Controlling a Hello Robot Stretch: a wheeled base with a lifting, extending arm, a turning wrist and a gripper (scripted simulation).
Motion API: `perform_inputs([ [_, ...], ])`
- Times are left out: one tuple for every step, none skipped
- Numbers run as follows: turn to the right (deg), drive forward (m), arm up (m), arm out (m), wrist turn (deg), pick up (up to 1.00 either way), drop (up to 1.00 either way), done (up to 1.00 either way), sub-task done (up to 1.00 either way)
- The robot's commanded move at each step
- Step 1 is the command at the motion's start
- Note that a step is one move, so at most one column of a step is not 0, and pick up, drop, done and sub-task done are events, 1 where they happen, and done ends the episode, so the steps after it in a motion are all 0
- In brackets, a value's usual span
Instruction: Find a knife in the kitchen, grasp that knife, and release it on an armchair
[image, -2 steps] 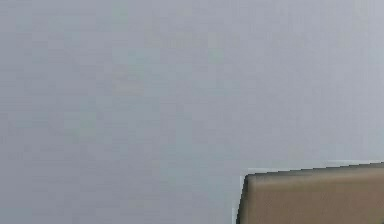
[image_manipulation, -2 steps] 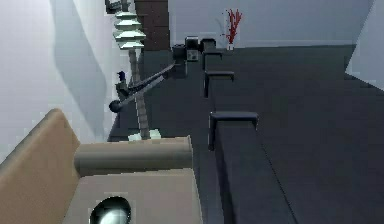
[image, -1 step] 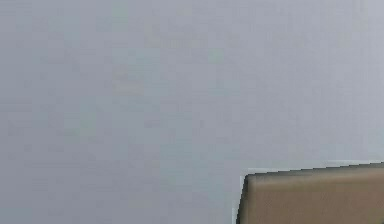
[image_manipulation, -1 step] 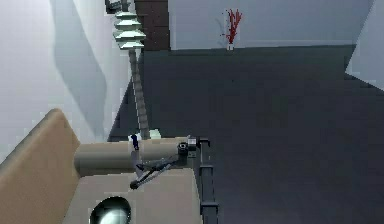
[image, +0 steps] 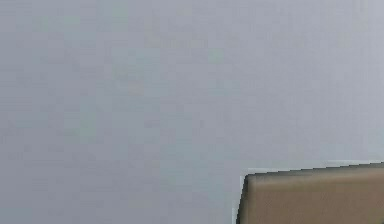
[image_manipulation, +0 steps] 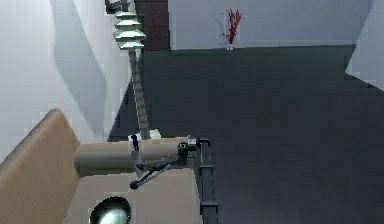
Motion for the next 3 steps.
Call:
perform_inputs([
  [0.0, 0.0, 0.0, 0.0, 0.0, 0.0, 1.0, 0.0, 0.0],
  [0.0, 0.0, 0.1, 0.0, 0.0, 0.0, 0.0, 0.0, 0.0],
  [0.0, 0.0, 0.0, -0.08, 0.0, 0.0, 0.0, 0.0, 0.0],
])
